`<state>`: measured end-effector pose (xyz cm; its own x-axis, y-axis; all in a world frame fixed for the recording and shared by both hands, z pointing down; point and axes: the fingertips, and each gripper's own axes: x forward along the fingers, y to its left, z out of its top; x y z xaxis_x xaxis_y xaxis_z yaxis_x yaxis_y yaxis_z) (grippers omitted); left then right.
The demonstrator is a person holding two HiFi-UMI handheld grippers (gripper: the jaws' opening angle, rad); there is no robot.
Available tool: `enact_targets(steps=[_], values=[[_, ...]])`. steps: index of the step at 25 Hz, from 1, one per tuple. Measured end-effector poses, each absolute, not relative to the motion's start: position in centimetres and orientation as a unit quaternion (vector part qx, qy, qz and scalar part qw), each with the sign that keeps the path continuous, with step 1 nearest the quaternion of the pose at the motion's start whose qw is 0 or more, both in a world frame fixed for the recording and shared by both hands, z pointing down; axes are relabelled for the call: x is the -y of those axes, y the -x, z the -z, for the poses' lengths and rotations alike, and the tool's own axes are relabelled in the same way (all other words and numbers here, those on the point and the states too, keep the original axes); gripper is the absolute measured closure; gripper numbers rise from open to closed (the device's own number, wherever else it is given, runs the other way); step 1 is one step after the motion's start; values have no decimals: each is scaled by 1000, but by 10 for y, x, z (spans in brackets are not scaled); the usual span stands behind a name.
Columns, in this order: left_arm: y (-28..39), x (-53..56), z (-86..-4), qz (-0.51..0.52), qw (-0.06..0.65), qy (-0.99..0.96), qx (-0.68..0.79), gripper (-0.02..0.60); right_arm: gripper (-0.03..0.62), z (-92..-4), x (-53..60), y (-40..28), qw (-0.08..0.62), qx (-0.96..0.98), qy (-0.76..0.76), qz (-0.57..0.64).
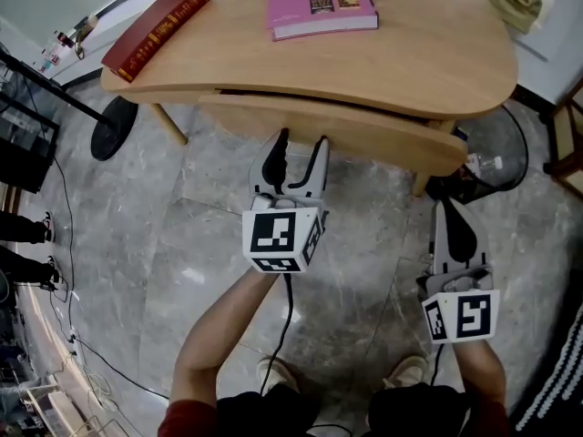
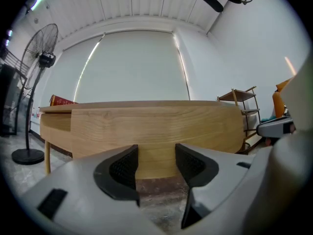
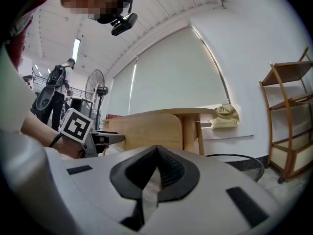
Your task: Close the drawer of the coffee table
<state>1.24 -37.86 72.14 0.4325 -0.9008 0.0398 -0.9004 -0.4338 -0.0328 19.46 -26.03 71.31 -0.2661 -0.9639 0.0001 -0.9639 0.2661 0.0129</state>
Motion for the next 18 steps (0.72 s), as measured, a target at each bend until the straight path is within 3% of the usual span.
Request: enact_targets(steps=[18], values=[[-33,433,-720,24,2,850,-526,356,597,-710,288,-218,20,777,-629,-3]])
